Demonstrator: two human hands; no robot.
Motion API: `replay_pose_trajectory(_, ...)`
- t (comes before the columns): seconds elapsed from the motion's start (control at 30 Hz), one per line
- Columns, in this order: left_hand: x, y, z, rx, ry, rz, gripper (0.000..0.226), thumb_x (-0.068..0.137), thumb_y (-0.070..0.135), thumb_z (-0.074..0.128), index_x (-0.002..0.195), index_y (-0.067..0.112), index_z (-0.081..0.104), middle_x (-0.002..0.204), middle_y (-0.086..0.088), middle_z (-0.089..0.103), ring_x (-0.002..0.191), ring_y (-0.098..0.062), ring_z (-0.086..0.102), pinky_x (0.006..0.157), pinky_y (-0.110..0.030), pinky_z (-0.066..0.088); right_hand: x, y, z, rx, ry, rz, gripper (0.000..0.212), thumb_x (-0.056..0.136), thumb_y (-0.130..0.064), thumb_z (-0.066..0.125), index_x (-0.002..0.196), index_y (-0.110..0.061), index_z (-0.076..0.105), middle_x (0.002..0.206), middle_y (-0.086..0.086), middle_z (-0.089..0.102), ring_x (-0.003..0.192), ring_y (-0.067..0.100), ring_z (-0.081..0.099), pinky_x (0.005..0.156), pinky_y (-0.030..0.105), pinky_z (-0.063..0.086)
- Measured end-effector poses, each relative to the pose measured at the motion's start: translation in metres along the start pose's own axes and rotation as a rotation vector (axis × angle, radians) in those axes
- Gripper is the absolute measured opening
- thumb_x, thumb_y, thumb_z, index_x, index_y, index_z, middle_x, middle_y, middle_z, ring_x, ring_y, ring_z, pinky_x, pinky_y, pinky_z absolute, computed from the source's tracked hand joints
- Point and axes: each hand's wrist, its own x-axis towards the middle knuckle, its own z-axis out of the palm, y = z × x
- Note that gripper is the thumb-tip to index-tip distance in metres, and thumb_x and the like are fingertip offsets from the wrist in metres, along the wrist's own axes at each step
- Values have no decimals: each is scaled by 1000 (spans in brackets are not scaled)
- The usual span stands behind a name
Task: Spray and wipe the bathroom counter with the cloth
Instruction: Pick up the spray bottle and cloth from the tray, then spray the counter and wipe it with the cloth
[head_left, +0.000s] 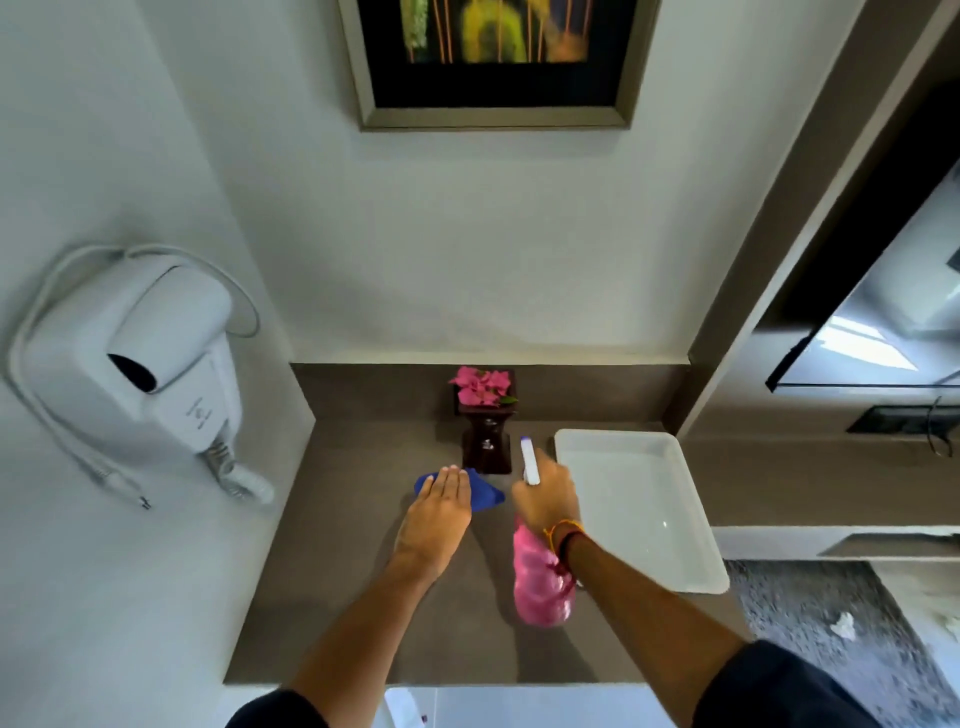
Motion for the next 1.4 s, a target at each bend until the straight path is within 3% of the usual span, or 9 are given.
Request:
replay_pose_trajectory(0.2, -13, -19, 5, -29, -25, 1, 66, 92, 3, 63, 149, -2, 28, 152, -21, 39, 142, -30, 36, 120, -41, 30, -20, -2, 40, -10, -76, 110, 9, 76, -12, 54, 79, -7, 62, 77, 12, 67, 68, 29, 66, 64, 39, 60)
replay_pose_trajectory(0.47, -15, -12, 0, 14, -46, 31, 75, 87, 3, 71, 148, 0, 28, 152, -22, 39, 142, -31, 37, 120, -43, 30, -17, -2, 32, -17, -64, 88, 2, 79, -11, 58, 79, -12, 56, 70, 6, 59, 58, 18, 58, 57, 33, 57)
replay_pose_trajectory(0.63, 3, 6, -7, 26, 28, 83, 70, 90, -1, 64, 149, -3, 27, 152, -23, 39, 142, -31, 37, 120, -43, 30, 1, 3, -17, 47, 81, 28, 12, 74, -3, 52, 84, -5, 57, 73, 14, 65, 58, 25, 59, 50, 32, 53)
replay_pose_trajectory(0.73, 19, 26, -10, 21, 61, 118, 67, 91, -1, 61, 149, -3, 28, 152, -22, 39, 142, -31, 37, 120, -42, 29, 13, 17, -56, 82, 197, -12, 13, 76, -5, 59, 88, -6, 62, 74, 8, 65, 59, 18, 59, 47, 16, 45)
replay_pose_trajectory(0.8, 30, 41, -10, 22, 67, 137, 69, 91, -1, 63, 149, -3, 27, 153, -22, 37, 143, -32, 36, 120, -43, 28, 19, 31, -78, 112, 237, -29, 19, 78, -6, 65, 97, -5, 63, 79, 9, 66, 65, 19, 61, 52, 15, 49)
replay_pose_trajectory(0.87, 39, 55, -9, 41, 68, 146, 71, 90, -1, 63, 150, -3, 25, 154, -23, 35, 144, -33, 33, 121, -44, 26, 25, 46, -91, 155, 234, -29, 33, 84, -6, 67, 116, -4, 61, 95, 14, 69, 82, 24, 67, 73, 30, 62)
replay_pose_trajectory(0.93, 45, 66, -5, 58, 54, 144, 73, 90, -1, 64, 150, -4, 23, 155, -24, 33, 145, -34, 31, 121, -45, 24, 29, 61, -98, 196, 215, 10, 49, 90, -10, 66, 137, -7, 51, 122, 15, 65, 107, 29, 65, 98, 43, 56)
replay_pose_trajectory(1.0, 50, 77, 1, 71, 53, 143, 74, 90, -2, 64, 151, -4, 22, 156, -24, 31, 145, -35, 29, 122, -46, 22, 35, 77, -103, 235, 206, 48, 57, 93, -15, 64, 146, -11, 42, 137, 13, 58, 122, 30, 59, 107, 48, 48)
replay_pose_trajectory(1.4, 60, 103, 11, 71, -33, 77, 73, 89, -2, 64, 150, -5, 24, 154, -26, 33, 145, -36, 30, 122, -47, 21, 77, 129, -114, 253, 121, 52, 65, 96, -33, 59, 152, -12, 32, 145, 13, 52, 127, 30, 55, 108, 46, 45)
